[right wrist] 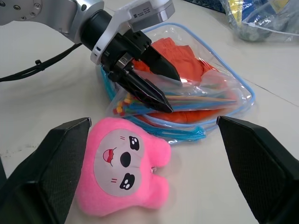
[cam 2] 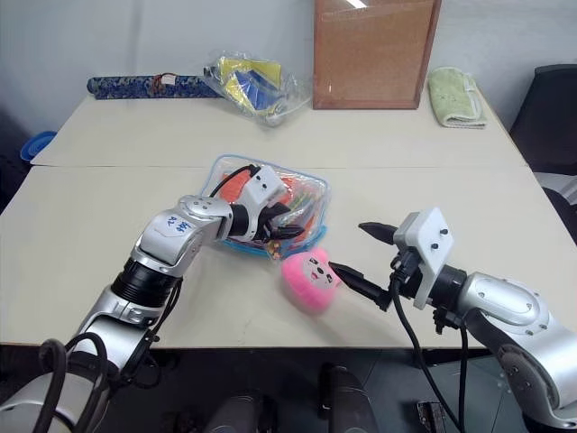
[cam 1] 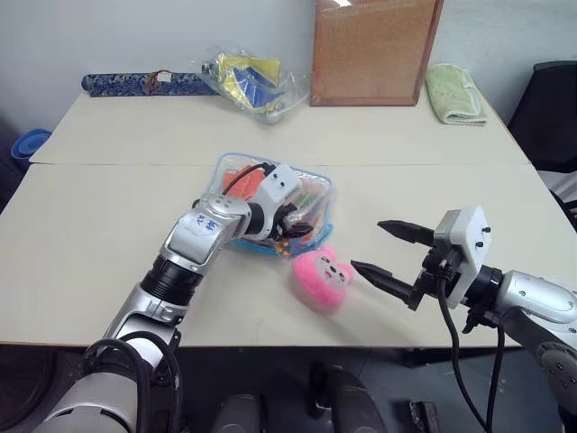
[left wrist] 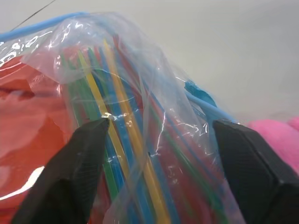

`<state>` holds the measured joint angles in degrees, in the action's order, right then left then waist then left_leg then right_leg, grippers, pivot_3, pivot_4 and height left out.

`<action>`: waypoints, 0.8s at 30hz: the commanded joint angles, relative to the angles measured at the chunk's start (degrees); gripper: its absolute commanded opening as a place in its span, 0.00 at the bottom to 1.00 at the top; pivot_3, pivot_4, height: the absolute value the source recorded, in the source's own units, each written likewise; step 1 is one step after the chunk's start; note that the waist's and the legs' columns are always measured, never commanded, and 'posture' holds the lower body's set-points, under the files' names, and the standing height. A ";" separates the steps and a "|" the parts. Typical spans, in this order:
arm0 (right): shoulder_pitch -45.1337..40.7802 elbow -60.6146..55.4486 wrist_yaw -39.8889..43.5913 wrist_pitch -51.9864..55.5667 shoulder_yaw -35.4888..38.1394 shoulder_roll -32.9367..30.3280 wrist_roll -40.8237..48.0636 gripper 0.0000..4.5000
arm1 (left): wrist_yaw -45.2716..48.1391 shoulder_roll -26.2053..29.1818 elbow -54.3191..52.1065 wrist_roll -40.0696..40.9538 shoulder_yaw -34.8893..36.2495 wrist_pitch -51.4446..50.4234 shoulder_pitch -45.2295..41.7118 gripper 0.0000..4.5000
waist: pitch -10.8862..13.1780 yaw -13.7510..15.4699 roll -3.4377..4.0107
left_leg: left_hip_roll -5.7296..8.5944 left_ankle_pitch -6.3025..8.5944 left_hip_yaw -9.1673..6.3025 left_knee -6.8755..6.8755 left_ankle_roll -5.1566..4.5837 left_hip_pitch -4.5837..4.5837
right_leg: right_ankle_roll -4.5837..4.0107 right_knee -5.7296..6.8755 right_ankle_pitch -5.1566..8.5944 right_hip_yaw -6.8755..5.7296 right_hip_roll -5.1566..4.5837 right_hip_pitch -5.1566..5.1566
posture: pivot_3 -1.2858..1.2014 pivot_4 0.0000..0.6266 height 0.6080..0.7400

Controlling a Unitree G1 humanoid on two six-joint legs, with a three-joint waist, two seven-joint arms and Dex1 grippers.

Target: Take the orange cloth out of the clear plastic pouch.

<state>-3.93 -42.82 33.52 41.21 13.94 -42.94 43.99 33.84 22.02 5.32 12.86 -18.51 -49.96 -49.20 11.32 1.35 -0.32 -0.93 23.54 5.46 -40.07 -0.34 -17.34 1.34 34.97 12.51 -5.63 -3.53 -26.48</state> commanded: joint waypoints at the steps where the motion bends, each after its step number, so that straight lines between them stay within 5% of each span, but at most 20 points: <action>1: -0.19 -1.99 0.10 -1.33 1.36 -0.85 -0.07 1.00 | 0.35 -0.20 -1.09 -1.32 0.59 0.95 0.04 0.48 | 0.00 0.00 0.00 | 0.00 0.00 0.00 0.00 0.00 0.00 | 0.00 0.00 0.00 0.00 0.00 0.00 | 0.52 0.24 1.00; 8: -0.84 -1.51 0.62 -1.48 0.94 -0.98 0.21 1.00 | 0.16 -0.72 -2.40 -0.29 3.05 -1.33 0.32 0.01 | 0.00 -0.01 0.00 | 0.00 0.00 -0.02 0.00 0.00 -0.01 | 0.00 -0.01 0.00 -0.01 -0.01 0.00 | 0.52 0.24 1.00; 14: -4.48 1.20 3.03 -2.09 -2.00 -1.15 -0.87 1.00 | -0.74 0.14 -4.64 0.44 7.35 -1.82 1.10 0.01 | 0.00 -0.12 -0.01 | -0.01 0.00 -0.01 0.00 0.00 -0.01 | 0.00 0.00 0.00 -0.01 -0.01 0.00 | 0.52 0.24 1.00; 18: -7.43 3.41 5.47 -3.06 -4.76 -1.09 -1.81 1.00 | -4.50 1.70 -5.65 1.58 16.19 -3.79 0.85 0.01 | 0.02 -0.18 -0.03 | -0.02 0.00 -0.06 -0.01 0.00 0.08 | 0.00 -0.02 0.00 -0.06 -0.02 -0.02 | 0.52 0.24 1.00; 24: -13.05 7.36 10.40 -5.26 -9.23 0.29 -2.25 1.00 | -10.44 14.61 -1.89 -2.01 29.93 -0.43 5.16 0.01 | 0.04 -1.59 -0.06 | -0.15 -0.01 -0.06 0.05 0.08 0.15 | -0.08 0.06 -0.01 -0.20 0.02 -0.12 | 0.52 0.24 1.00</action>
<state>-16.05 -35.13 42.22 37.55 5.06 -43.17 41.51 24.58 34.59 3.14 12.47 7.84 -52.30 -45.28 11.36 -0.25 -0.38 -1.11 23.54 5.41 -39.98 -0.25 -17.17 1.25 35.10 12.50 -5.87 -3.51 -26.60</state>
